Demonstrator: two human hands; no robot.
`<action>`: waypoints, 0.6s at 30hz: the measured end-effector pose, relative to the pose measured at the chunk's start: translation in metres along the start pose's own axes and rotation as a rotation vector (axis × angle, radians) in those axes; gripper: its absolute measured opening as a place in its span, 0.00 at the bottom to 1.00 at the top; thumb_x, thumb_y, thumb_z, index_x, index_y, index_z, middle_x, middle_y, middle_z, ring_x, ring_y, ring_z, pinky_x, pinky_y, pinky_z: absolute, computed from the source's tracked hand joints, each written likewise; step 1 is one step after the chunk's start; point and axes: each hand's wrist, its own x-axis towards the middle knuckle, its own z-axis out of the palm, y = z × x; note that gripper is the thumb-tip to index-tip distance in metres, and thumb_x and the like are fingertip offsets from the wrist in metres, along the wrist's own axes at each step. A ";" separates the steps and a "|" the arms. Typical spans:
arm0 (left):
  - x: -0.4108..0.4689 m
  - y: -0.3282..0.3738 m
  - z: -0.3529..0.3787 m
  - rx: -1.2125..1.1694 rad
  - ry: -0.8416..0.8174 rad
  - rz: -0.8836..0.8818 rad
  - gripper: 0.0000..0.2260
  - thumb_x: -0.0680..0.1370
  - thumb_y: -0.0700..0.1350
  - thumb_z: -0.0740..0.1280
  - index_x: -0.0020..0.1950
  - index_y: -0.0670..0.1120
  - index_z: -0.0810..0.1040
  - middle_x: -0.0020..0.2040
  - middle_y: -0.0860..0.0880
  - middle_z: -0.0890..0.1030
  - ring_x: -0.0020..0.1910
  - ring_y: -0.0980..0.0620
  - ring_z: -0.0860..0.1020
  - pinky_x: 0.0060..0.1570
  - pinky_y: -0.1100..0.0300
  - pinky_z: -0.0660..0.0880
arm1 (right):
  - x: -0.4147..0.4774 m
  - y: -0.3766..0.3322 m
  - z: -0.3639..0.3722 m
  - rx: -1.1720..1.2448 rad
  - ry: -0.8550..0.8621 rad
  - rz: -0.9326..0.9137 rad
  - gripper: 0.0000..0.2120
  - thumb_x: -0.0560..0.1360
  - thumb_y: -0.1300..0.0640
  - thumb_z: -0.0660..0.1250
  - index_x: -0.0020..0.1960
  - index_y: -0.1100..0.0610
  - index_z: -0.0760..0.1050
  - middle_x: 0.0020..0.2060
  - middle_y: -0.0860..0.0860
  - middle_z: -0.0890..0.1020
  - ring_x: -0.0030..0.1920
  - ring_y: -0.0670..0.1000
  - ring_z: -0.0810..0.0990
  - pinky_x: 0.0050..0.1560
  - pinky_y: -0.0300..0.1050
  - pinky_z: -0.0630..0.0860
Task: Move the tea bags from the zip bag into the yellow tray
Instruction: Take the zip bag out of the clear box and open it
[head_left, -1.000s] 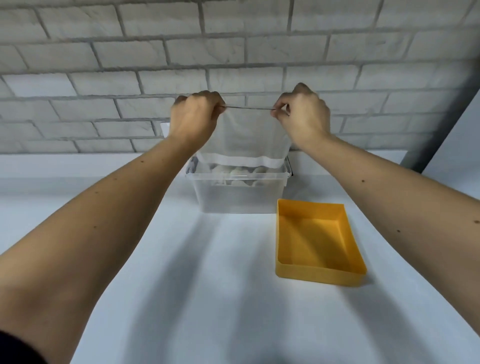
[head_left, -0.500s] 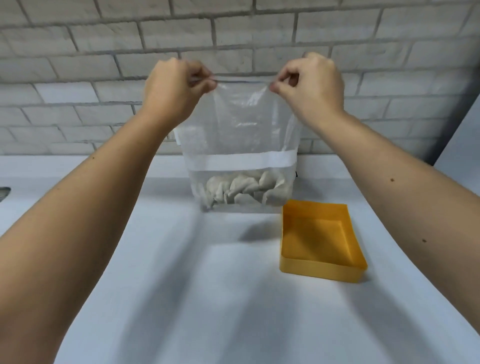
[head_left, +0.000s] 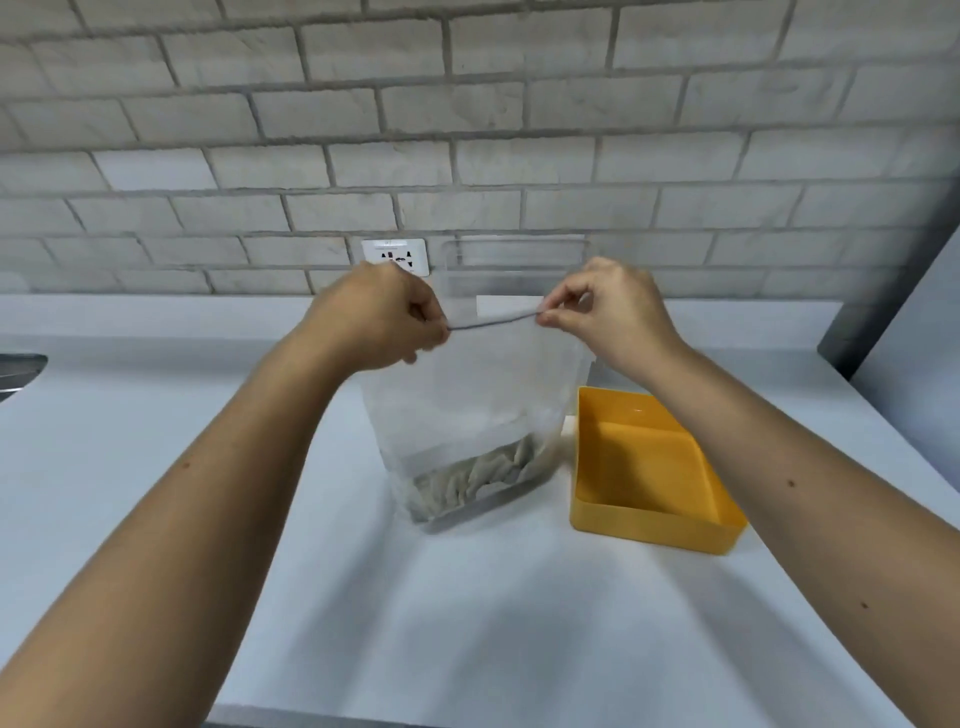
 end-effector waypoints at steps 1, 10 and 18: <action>-0.002 0.000 0.008 0.013 -0.031 -0.014 0.04 0.75 0.52 0.72 0.40 0.54 0.82 0.35 0.57 0.85 0.38 0.61 0.83 0.50 0.53 0.80 | -0.005 0.003 0.004 0.002 -0.008 0.010 0.03 0.69 0.52 0.77 0.42 0.49 0.84 0.41 0.52 0.78 0.40 0.49 0.78 0.45 0.46 0.77; -0.009 0.037 0.050 -0.300 -0.113 0.005 0.08 0.74 0.55 0.73 0.51 0.55 0.83 0.41 0.54 0.85 0.40 0.56 0.83 0.32 0.65 0.73 | -0.042 0.008 0.013 0.287 0.061 0.082 0.11 0.66 0.61 0.79 0.48 0.56 0.83 0.43 0.47 0.77 0.40 0.44 0.83 0.47 0.36 0.79; -0.020 0.048 0.077 -0.421 -0.106 0.015 0.10 0.76 0.41 0.68 0.54 0.52 0.84 0.36 0.53 0.83 0.27 0.54 0.80 0.35 0.65 0.77 | -0.068 0.017 0.013 0.886 0.315 0.521 0.13 0.71 0.67 0.74 0.53 0.58 0.76 0.44 0.53 0.77 0.44 0.54 0.84 0.49 0.45 0.82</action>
